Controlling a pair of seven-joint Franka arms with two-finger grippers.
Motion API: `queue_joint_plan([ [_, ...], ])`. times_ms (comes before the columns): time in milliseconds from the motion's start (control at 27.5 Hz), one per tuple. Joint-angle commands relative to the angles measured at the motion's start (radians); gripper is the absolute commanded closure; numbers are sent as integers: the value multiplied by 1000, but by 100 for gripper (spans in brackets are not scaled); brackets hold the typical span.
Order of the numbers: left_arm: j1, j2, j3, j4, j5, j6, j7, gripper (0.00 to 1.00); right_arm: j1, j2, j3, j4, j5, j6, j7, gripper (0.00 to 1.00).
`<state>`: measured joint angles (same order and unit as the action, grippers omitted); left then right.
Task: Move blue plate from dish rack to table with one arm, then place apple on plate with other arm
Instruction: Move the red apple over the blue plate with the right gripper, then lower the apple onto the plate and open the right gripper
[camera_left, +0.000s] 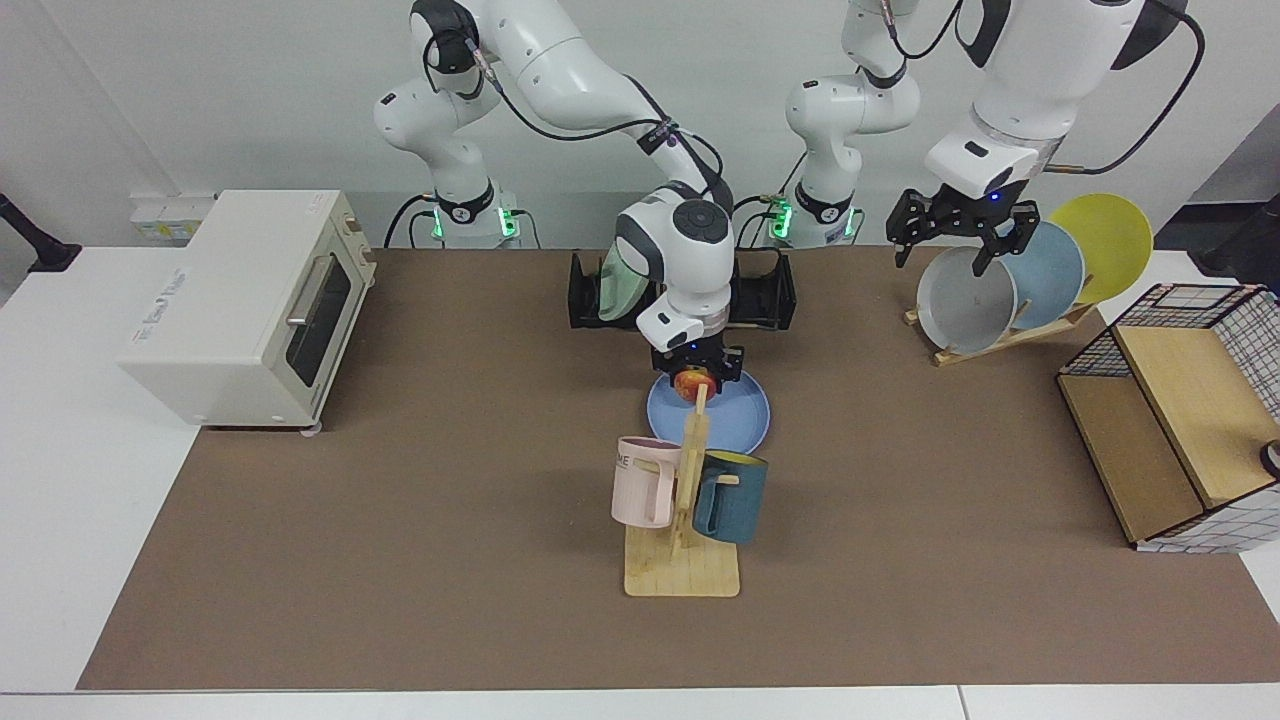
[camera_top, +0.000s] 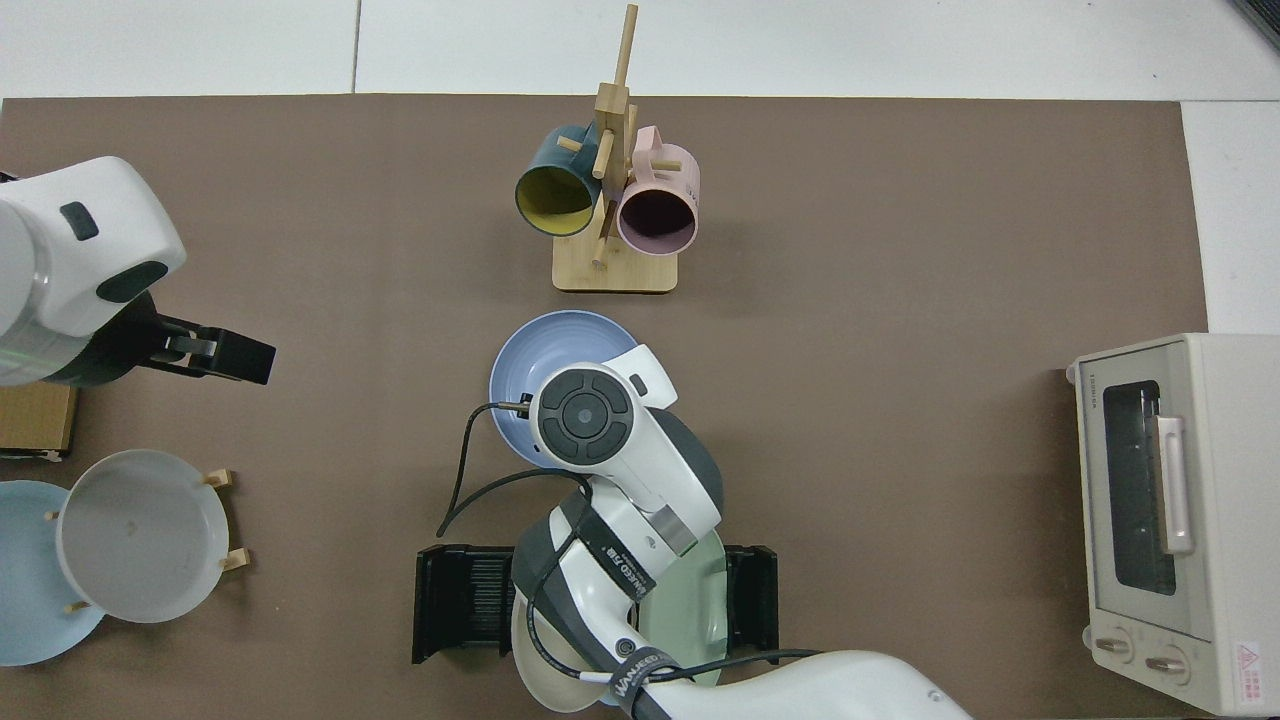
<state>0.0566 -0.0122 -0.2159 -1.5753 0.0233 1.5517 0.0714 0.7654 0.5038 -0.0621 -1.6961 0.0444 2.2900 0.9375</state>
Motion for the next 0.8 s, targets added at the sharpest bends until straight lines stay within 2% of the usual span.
queue_joint_plan([
  [0, -1, -3, 4, 23, 23, -27, 4, 0, -12, 30, 5, 32, 19, 17, 24, 33],
  [36, 0, -5, 6, 23, 23, -28, 4, 0, -14, 35, 5, 56, 19, 3, 23, 0],
  [218, 25, -9, 4, 23, 23, -27, 4, 0, -14, 65, 2, 196, 19, -128, 32, 0],
  [400, 25, -9, 13, 24, 23, -27, 4, 0, -38, 47, -15, 269, 5, -234, 9, 0],
  [473, 25, -11, 13, 24, 23, -27, 4, 0, -51, 38, -33, 270, 5, -247, -37, 0],
  [618, 25, -11, 15, 24, 23, -27, 4, 0, -90, -42, -62, 253, -6, -254, -185, 0],
  [764, 26, -11, 16, 26, 23, -27, 4, 0, -190, -158, -70, 152, -9, -265, -434, 0],
])
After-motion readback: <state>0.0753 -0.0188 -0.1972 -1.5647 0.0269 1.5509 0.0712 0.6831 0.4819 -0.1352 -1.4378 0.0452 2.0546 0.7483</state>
